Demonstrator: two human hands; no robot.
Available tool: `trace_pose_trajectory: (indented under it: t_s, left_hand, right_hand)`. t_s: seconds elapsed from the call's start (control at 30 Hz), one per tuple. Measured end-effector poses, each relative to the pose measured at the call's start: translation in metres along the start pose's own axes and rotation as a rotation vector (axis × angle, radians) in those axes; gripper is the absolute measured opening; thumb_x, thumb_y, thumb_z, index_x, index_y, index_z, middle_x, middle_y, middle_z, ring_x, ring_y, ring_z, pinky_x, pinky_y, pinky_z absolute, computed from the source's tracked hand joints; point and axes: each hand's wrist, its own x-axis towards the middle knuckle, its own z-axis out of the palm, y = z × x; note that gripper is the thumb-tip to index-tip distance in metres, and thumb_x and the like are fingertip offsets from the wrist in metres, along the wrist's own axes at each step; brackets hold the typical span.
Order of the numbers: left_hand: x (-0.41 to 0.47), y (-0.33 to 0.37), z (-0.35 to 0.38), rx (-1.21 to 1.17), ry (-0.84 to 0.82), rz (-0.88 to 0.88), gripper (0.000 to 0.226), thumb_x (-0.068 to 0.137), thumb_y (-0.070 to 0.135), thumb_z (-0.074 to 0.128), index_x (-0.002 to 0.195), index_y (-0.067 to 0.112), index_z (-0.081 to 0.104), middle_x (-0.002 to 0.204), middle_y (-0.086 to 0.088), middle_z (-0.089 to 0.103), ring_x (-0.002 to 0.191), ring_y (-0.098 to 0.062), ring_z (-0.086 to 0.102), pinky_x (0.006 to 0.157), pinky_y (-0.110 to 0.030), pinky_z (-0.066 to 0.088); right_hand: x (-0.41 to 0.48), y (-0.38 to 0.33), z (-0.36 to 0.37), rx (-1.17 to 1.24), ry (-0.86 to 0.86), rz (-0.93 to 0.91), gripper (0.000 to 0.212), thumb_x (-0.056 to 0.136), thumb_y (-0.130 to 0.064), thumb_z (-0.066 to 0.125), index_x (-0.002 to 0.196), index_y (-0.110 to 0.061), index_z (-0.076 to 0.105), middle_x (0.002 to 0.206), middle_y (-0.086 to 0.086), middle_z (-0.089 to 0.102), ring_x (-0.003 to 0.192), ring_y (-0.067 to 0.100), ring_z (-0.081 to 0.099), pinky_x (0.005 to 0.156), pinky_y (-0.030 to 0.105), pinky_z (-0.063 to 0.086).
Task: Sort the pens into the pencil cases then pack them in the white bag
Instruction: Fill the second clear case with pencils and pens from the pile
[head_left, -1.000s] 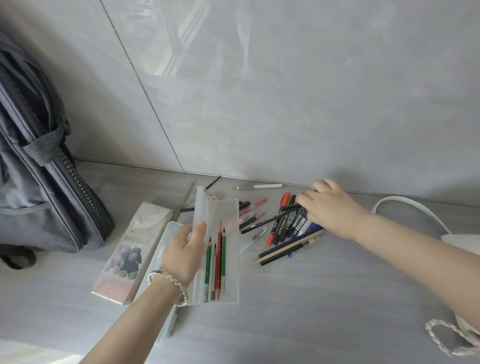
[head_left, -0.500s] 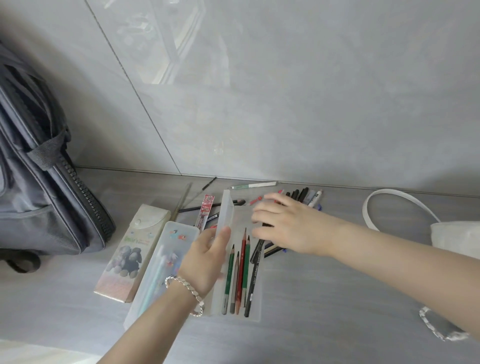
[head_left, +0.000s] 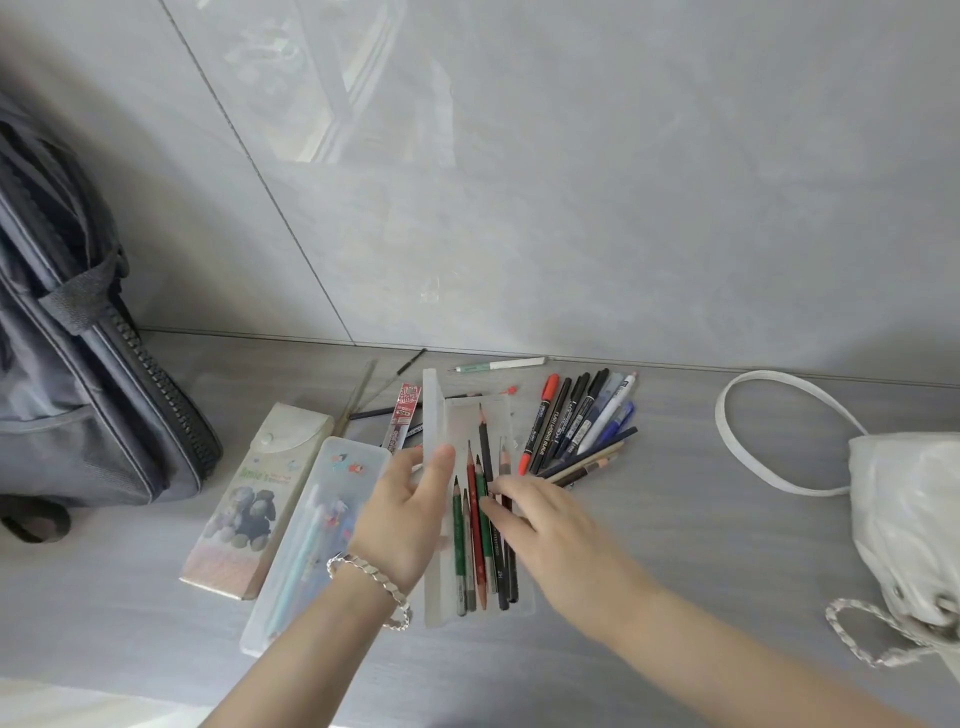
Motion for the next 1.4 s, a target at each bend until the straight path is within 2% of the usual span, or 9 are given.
trace_pose_trajectory:
  t_s: [0.2,0.33,0.47,0.5,0.57,0.67,1.0,1.2,1.4]
  left_hand:
    - [-0.004,0.002,-0.001,0.049,-0.009,0.043,0.044,0.095,0.039,0.039,0.126,0.009,0.048,0.068,0.006,0.045,0.060,-0.001,0.044,0.042,0.004,0.036]
    - [-0.004,0.000,-0.002,0.049,-0.030,0.032,0.043,0.095,0.038,0.040,0.121,0.005,0.050,0.068,0.002,0.047,0.059,-0.003,0.046,0.043,0.003,0.037]
    - [-0.002,-0.009,0.000,0.058,-0.059,0.020,0.044,0.092,0.042,0.043,0.115,0.005,0.053,0.064,-0.001,0.047,0.050,-0.002,0.052,0.047,-0.003,0.041]
    - [-0.002,-0.012,0.002,0.055,-0.064,0.016,0.042,0.091,0.044,0.044,0.114,0.010,0.054,0.065,-0.001,0.049,0.054,-0.004,0.053,0.056,-0.006,0.047]
    - [-0.004,-0.018,0.007,0.028,-0.081,-0.012,0.033,0.088,0.047,0.046,0.109,0.022,0.051,0.068,-0.001,0.055,0.066,-0.016,0.059,0.079,-0.035,0.056]
    - [-0.010,-0.021,0.014,-0.053,-0.076,-0.046,0.023,0.087,0.045,0.051,0.106,0.032,0.048,0.069,0.000,0.061,0.071,-0.017,0.062,0.081,-0.049,0.054]
    - [-0.010,-0.023,0.018,-0.059,-0.082,-0.107,0.043,0.085,0.050,0.050,0.121,0.028,0.046,0.071,-0.001,0.060,0.076,-0.021,0.063,0.084,-0.048,0.054]
    - [-0.007,-0.018,0.019,-0.094,-0.036,-0.094,0.042,0.087,0.049,0.048,0.117,0.020,0.049,0.075,-0.003,0.063,0.080,-0.031,0.066,0.084,-0.050,0.052]
    - [-0.006,-0.017,0.017,-0.088,-0.047,-0.066,0.040,0.087,0.048,0.048,0.115,0.020,0.048,0.073,-0.002,0.061,0.073,-0.024,0.063,0.080,-0.051,0.054]
  right_hand:
    - [-0.007,-0.002,0.009,-0.135,0.137,-0.090,0.041,0.081,-0.015,0.035,0.103,-0.012,0.070,0.097,0.002,0.068,0.096,0.014,0.047,0.091,0.028,0.037]
    - [-0.008,-0.004,0.008,-0.036,0.098,-0.027,0.034,0.079,-0.014,0.045,0.101,-0.014,0.071,0.098,-0.001,0.068,0.093,0.013,0.057,0.083,0.020,0.048]
    - [-0.005,-0.018,0.009,0.076,-0.017,0.133,0.028,0.095,-0.013,0.041,0.119,-0.012,0.056,0.116,0.002,0.056,0.106,0.020,0.053,0.092,0.032,0.046]
    - [-0.003,-0.025,0.008,0.090,-0.037,0.170,0.028,0.096,-0.014,0.040,0.119,-0.011,0.054,0.117,0.004,0.054,0.106,0.022,0.052,0.091,0.035,0.045]
    - [0.004,-0.035,0.010,0.067,-0.042,0.242,0.027,0.094,-0.010,0.042,0.118,-0.009,0.053,0.116,0.008,0.053,0.104,0.029,0.054,0.088,0.038,0.046]
    - [0.016,-0.039,0.014,0.083,-0.039,0.388,0.029,0.093,-0.007,0.040,0.121,-0.011,0.047,0.119,0.009,0.048,0.107,0.031,0.053,0.087,0.036,0.043]
    - [0.023,-0.025,0.009,0.311,0.063,0.587,0.013,0.086,-0.009,0.051,0.092,-0.020,0.046,0.094,0.001,0.061,0.089,0.021,0.056,0.071,0.026,0.041]
    - [0.027,-0.032,0.010,0.159,0.035,0.553,0.032,0.093,-0.011,0.043,0.125,-0.014,0.045,0.122,0.008,0.049,0.109,0.026,0.055,0.087,0.030,0.044]
    - [0.032,-0.021,0.009,0.085,0.078,0.494,0.034,0.094,-0.011,0.042,0.127,-0.017,0.043,0.117,0.007,0.049,0.102,0.026,0.057,0.078,0.032,0.045]
